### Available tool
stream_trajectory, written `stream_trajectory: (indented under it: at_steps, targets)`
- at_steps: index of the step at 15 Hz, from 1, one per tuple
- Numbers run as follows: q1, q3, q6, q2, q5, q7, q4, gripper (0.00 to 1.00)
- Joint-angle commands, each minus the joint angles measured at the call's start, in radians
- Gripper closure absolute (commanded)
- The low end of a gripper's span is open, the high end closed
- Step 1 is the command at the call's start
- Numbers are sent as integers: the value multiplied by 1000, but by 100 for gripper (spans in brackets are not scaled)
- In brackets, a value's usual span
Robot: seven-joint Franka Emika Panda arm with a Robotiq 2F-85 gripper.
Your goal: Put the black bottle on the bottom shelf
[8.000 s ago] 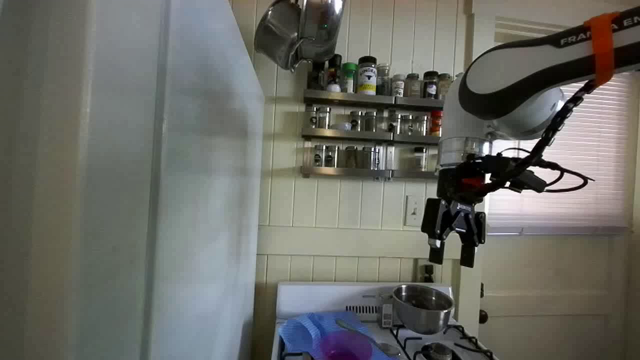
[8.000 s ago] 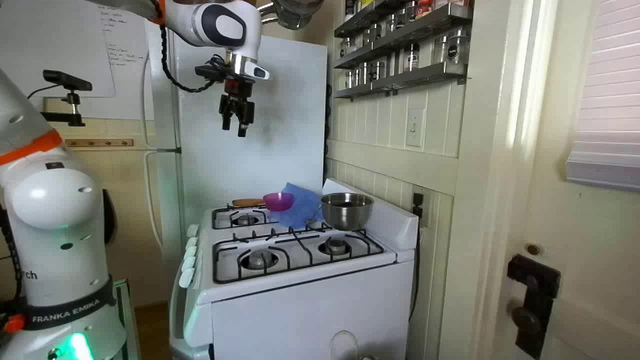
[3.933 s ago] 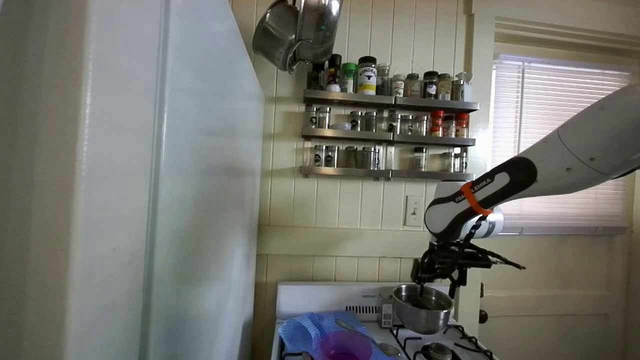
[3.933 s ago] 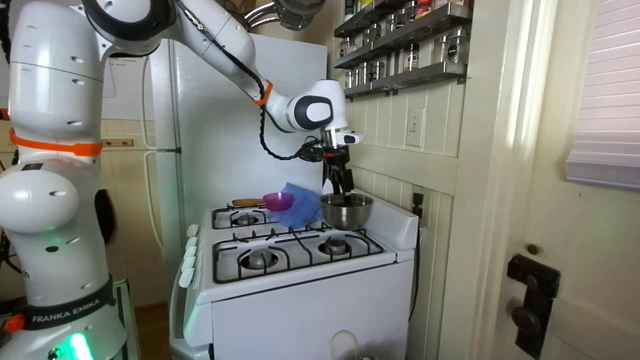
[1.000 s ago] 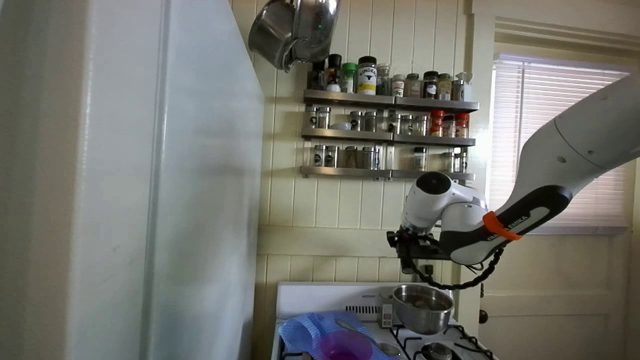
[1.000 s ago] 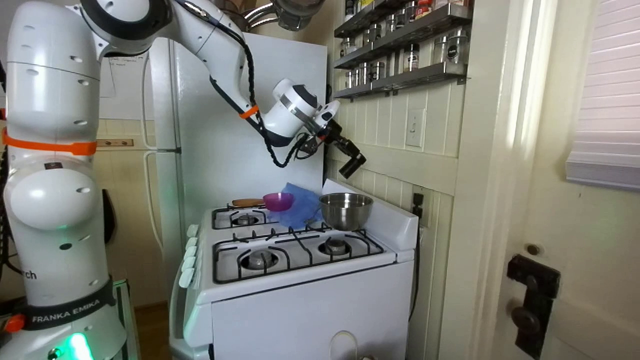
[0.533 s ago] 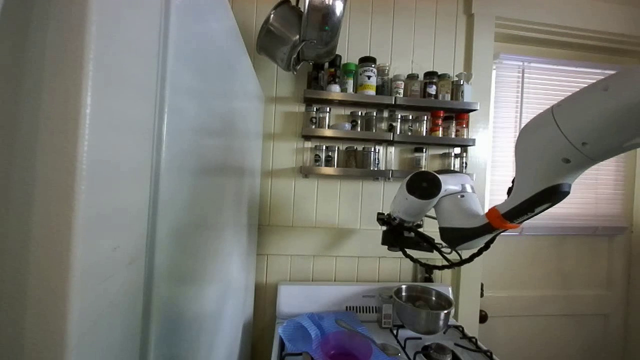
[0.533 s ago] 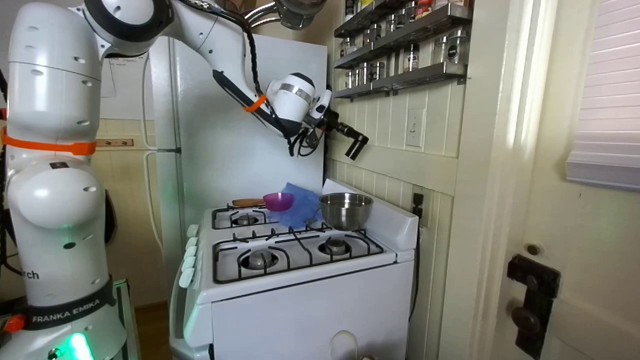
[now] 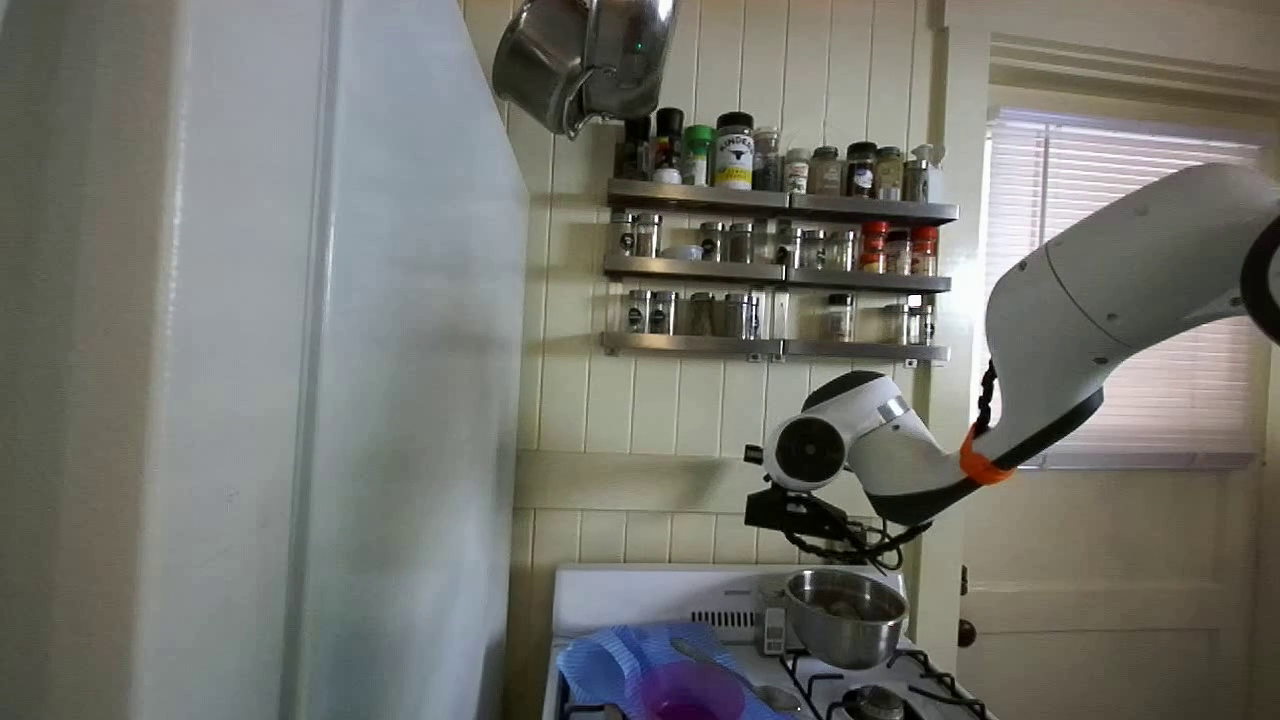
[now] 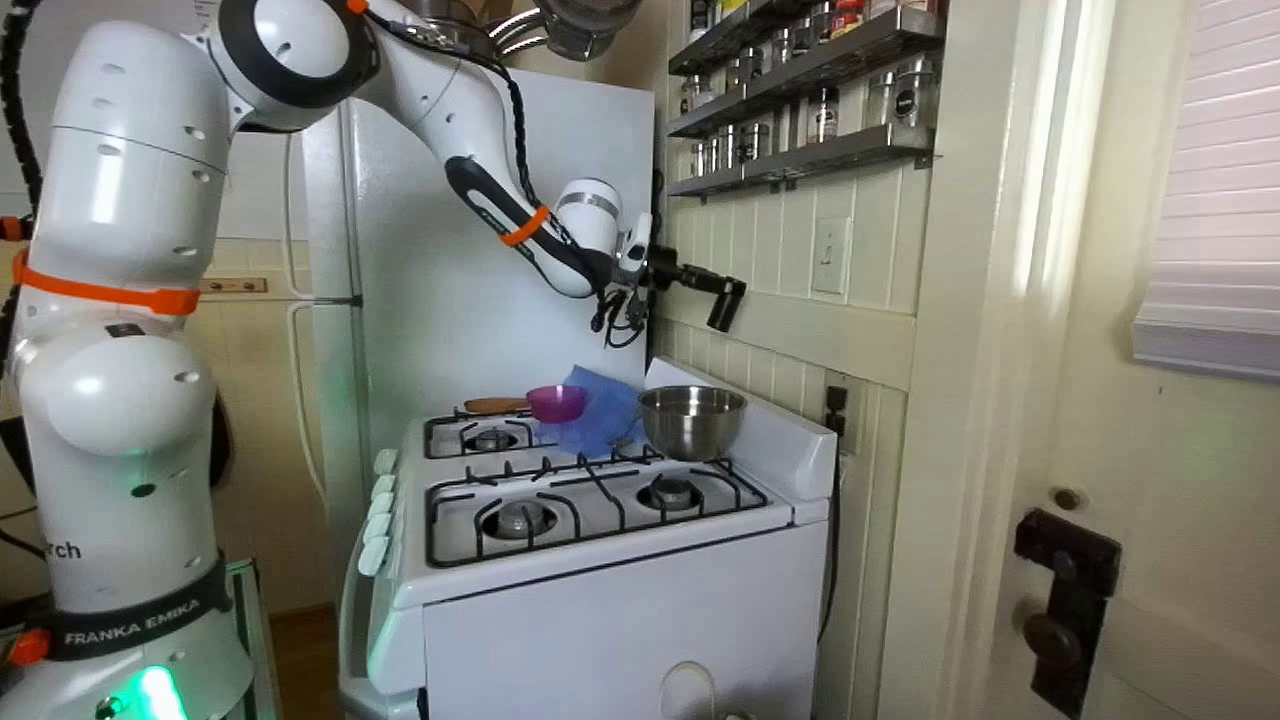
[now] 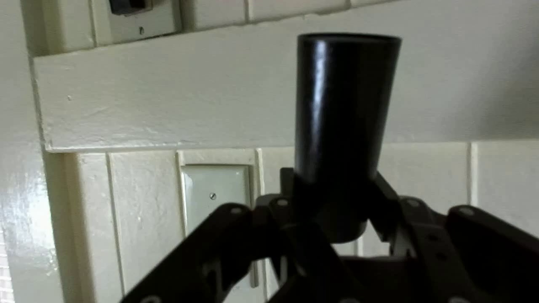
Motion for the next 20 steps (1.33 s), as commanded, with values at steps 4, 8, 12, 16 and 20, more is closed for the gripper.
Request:
stream_trajectory:
  at_steps: [4, 8, 12, 16, 20]
  targets:
    - [-124, 160, -115, 73, -46, 42, 1, 82]
    - [-176, 194, 26, 71, 32, -29, 1, 57]
    - [-194, 174, 118, 57, 48, -50, 1, 57]
    - [-194, 182, 118, 57, 51, -50, 0, 57]
    - [-125, 220, -200, 92, -14, 53, 32, 82]
